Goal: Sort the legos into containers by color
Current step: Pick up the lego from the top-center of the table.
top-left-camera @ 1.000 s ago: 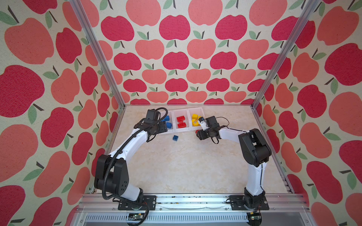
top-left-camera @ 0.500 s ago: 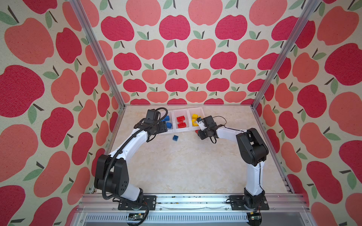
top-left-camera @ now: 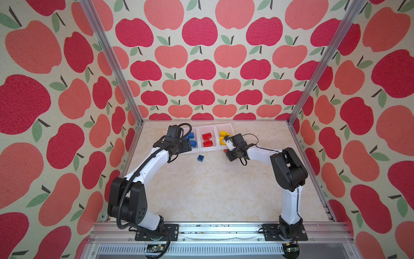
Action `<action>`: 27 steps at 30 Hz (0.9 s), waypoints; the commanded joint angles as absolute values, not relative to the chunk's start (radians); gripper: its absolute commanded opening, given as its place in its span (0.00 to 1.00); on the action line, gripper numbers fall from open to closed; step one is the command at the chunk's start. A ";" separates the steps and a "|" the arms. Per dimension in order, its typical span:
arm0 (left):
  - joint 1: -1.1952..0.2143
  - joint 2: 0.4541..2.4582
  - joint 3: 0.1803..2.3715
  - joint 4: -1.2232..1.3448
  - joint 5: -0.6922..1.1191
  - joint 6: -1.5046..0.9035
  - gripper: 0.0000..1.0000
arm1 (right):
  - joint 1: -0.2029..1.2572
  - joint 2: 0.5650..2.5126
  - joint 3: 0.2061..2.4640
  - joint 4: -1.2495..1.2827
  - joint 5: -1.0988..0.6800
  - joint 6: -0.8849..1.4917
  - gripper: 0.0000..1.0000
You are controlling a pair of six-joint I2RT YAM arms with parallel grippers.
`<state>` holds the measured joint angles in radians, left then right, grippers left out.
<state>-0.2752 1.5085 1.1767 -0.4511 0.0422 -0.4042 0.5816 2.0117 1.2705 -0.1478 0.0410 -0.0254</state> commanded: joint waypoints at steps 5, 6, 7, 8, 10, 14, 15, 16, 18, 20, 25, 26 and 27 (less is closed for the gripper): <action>-0.263 1.457 1.151 -0.439 0.044 -0.419 0.81 | 0.600 1.856 1.173 -0.167 0.021 0.042 0.29; -0.263 1.455 1.149 -0.437 0.046 -0.420 0.81 | 0.604 1.840 1.164 -0.170 0.020 0.048 0.29; -0.261 1.453 1.148 -0.437 0.047 -0.421 0.81 | 0.607 1.826 1.158 -0.172 0.020 0.054 0.29; -0.261 1.454 1.145 -0.435 0.049 -0.423 0.81 | 0.610 1.812 1.153 -0.177 0.018 0.062 0.29; -0.259 1.453 1.141 -0.430 0.052 -0.425 0.81 | 0.614 1.794 1.149 -0.188 0.015 0.075 0.29; -0.259 1.456 1.139 -0.425 0.054 -0.428 0.82 | 0.628 1.774 1.142 -0.205 0.003 0.108 0.29; -0.259 1.453 1.138 -0.425 0.054 -0.428 0.82 | 0.630 1.774 1.143 -0.209 0.004 0.117 0.29; -0.260 1.453 1.138 -0.425 0.054 -0.428 0.82 | 0.632 1.775 1.142 -0.210 0.003 0.124 0.29; -0.260 1.453 1.137 -0.425 0.055 -0.426 0.82 | 0.632 1.781 1.140 -0.210 0.000 0.136 0.29; -0.258 1.451 1.138 -0.425 0.056 -0.426 0.82 | 0.633 1.790 1.138 -0.210 -0.004 0.140 0.29; -0.255 1.444 1.134 -0.426 0.057 -0.424 0.82 | 0.633 1.825 1.139 -0.228 -0.008 0.141 0.28; -0.253 1.443 1.134 -0.425 0.059 -0.425 0.82 | 0.632 1.831 1.138 -0.229 -0.004 0.140 0.28; -0.253 1.442 1.134 -0.423 0.060 -0.425 0.82 | 0.632 1.837 1.140 -0.236 -0.001 0.138 0.28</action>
<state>-0.2611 1.4696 1.1454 -0.4355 0.0437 -0.4145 0.6285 1.8240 1.1419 -0.2237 0.0063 0.1223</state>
